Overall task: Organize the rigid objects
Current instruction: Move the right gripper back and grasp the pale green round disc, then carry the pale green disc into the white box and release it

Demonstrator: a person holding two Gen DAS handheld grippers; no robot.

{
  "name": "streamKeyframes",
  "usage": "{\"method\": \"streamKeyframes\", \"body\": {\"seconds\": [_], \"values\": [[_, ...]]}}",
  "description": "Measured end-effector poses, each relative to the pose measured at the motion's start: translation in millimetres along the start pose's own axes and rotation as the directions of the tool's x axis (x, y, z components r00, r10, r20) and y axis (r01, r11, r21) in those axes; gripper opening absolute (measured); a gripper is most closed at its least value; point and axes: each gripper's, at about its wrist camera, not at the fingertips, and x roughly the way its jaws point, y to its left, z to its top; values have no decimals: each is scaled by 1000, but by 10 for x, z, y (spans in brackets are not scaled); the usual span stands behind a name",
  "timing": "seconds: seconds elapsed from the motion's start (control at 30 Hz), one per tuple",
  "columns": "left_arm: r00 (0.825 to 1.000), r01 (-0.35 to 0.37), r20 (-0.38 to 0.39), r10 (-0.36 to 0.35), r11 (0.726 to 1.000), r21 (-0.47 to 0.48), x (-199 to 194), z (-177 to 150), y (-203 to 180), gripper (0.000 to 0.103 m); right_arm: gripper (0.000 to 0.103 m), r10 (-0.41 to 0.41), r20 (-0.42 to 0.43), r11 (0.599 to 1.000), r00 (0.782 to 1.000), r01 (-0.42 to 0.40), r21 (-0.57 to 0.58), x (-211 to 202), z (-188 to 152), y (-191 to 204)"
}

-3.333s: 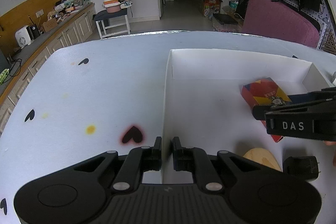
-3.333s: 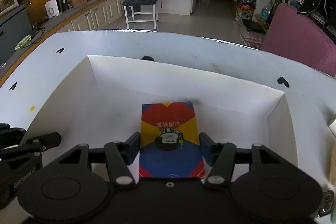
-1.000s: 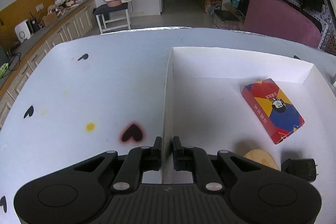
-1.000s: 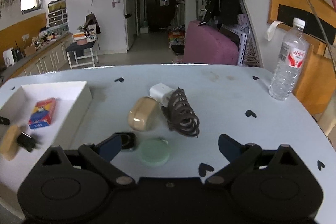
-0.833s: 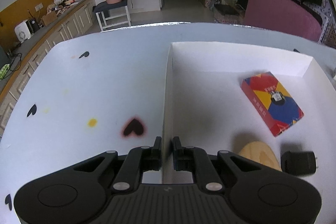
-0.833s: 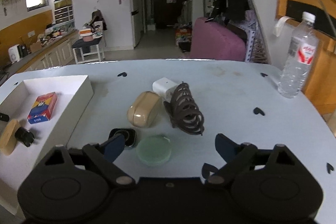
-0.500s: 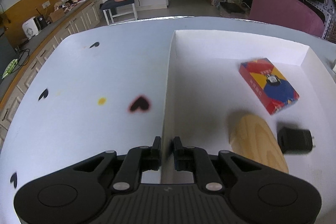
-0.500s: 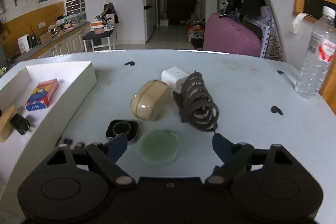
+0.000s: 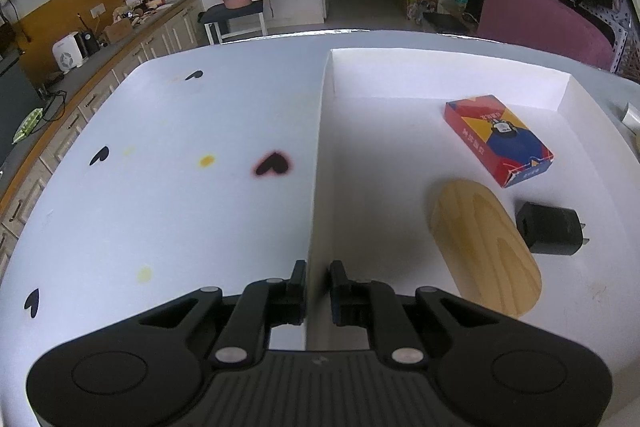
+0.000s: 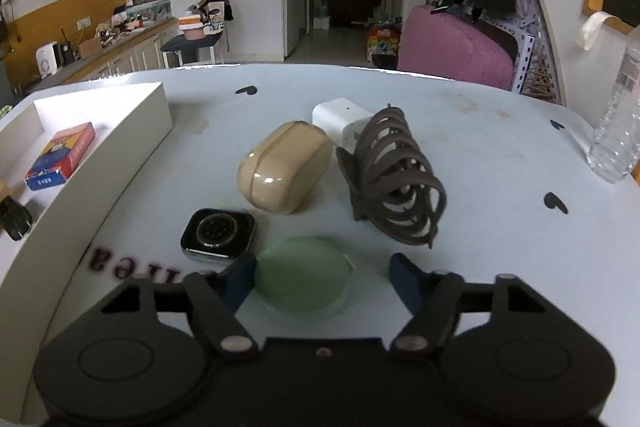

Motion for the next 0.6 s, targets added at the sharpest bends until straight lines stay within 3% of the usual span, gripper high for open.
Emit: {"method": "streamKeyframes", "body": {"seconds": [0.07, 0.37, 0.6], "values": [[1000, -8, 3, 8, 1000, 7, 2, 1, -21, 12, 53, 12, 4, 1000, 1000, -12, 10, -14, 10, 1], [1000, -1, 25, 0, 999, 47, -10, -47, -99, 10, 53, -3, 55, 997, 998, -2, 81, -331, 44, -83], [997, 41, 54, -46, 994, 99, -2, -57, -327, 9, 53, 69, 128, 995, 989, -78, 69, -750, 126, 151]]}}
